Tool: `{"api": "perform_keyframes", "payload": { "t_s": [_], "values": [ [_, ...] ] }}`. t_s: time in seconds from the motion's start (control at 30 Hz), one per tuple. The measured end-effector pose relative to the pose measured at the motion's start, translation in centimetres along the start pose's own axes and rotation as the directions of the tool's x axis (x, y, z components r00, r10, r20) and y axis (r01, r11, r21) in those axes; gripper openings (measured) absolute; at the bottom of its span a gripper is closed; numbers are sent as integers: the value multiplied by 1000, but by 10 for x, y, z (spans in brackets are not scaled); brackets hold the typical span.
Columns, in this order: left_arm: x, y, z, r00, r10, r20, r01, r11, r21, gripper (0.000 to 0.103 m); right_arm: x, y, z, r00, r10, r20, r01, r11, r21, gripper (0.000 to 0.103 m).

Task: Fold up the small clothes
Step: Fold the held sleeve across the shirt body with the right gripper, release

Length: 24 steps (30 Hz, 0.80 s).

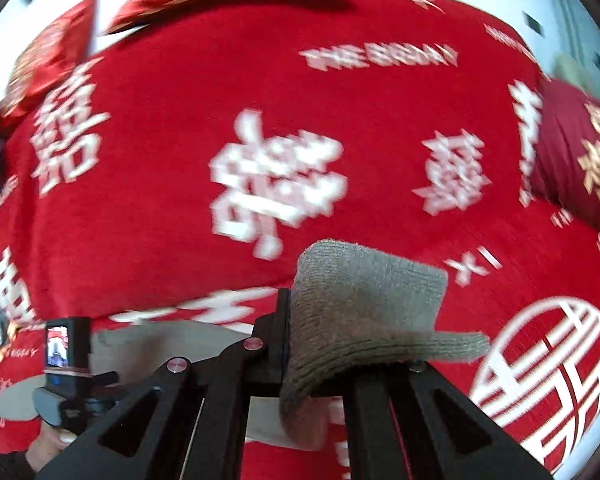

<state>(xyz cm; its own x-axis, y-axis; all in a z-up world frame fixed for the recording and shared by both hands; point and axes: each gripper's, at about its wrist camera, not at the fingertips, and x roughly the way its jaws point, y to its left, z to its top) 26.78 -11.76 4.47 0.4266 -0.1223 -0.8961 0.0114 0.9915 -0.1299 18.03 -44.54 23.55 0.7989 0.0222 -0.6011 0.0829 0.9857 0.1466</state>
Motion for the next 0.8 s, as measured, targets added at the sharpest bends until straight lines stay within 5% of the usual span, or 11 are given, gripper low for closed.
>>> {"api": "perform_keyframes", "payload": {
  "t_s": [0.23,0.47,0.63,0.8],
  "values": [
    [-29,128,-15,999,33,32,-28,988,-153,103,16,149,-1,995,95,-5,-94,979,-180,5],
    [-46,251,-64,997,69,25,-55,931,-360,103,87,283,-76,980,103,-172,-156,933,-326,5],
    [-46,296,-86,997,68,20,-52,895,-443,103,141,350,-153,952,30,-304,-174,870,-461,5],
    [-50,317,-101,997,63,33,-39,876,-480,103,168,376,-186,929,-23,-369,-175,853,-492,5]
  ]
}}
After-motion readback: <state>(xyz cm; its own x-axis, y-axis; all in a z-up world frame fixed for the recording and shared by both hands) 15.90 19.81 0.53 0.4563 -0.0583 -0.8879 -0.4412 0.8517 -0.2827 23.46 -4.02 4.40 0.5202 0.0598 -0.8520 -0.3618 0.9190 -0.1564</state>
